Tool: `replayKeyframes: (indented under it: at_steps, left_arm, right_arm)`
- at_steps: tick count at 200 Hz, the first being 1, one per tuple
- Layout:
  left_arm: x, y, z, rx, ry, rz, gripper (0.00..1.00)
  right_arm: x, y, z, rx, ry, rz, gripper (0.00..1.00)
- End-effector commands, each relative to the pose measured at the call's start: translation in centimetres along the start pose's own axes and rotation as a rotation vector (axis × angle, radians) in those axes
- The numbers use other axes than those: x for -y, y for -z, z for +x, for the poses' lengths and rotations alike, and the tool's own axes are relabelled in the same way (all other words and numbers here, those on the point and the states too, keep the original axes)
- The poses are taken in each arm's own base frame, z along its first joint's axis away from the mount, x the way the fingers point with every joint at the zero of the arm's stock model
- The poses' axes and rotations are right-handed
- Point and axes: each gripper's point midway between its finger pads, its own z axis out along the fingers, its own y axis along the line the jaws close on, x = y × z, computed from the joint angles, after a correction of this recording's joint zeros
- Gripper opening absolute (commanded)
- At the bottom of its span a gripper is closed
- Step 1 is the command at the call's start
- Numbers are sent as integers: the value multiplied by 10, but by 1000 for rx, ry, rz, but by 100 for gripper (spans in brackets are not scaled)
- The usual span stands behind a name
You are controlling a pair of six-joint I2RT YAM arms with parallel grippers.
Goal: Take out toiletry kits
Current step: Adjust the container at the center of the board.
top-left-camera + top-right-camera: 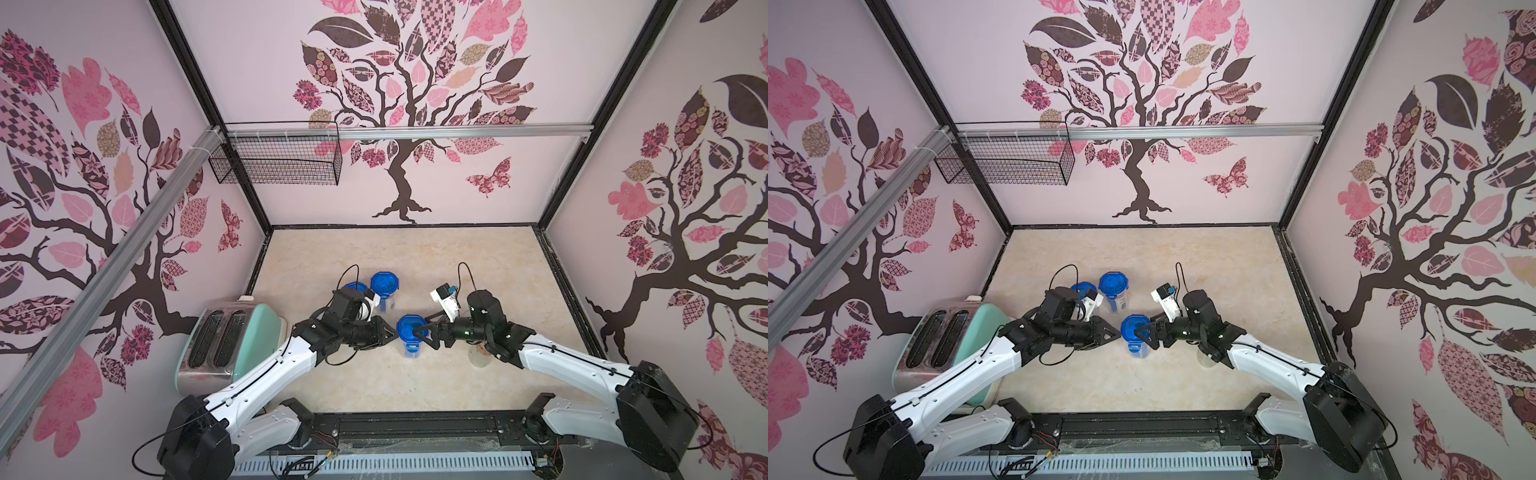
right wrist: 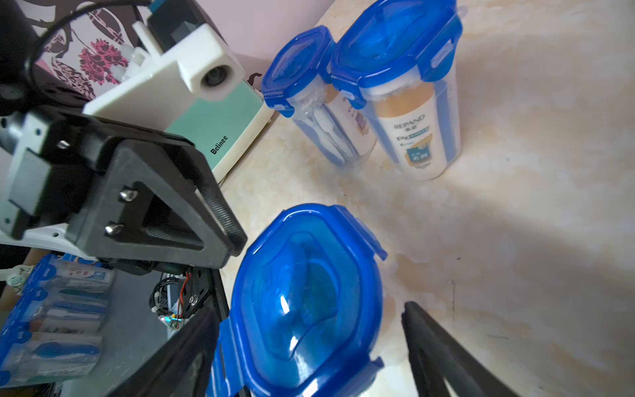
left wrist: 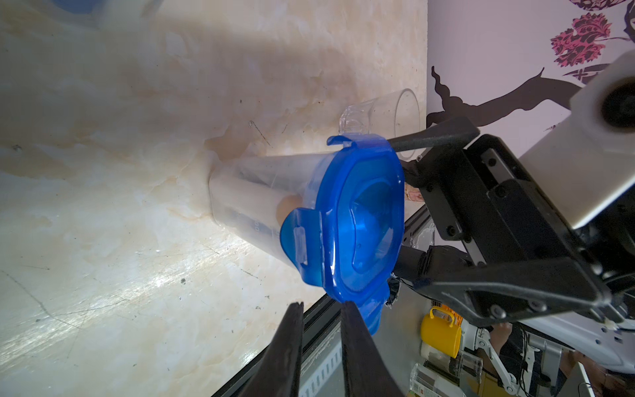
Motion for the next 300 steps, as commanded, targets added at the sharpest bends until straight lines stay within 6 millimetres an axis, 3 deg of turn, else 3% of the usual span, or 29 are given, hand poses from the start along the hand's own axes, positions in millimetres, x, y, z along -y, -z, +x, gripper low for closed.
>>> replayKeyframes:
  at_steps: [1,100,164,219,300]
  left_arm:
    - [7,-3,-8,20,-17,18,23]
    - [-1,-18,-26,26,-22,-37,23]
    - [-13,-17,-44,35,2,-57,23]
    - [-14,-22,-46,23,10,-47,23]
    - [-18,-22,-49,36,13,-74,23]
  right_arm:
    - [-9,3,5,-21,-33,-47,85]
    - [-33,17,21,-47,-85,-148,83]
    - [-45,18,28,-56,-102,-189,83]
    - [-57,13,28,-53,-114,-240,83]
    - [-53,6,39,-72,-137,-216,84]
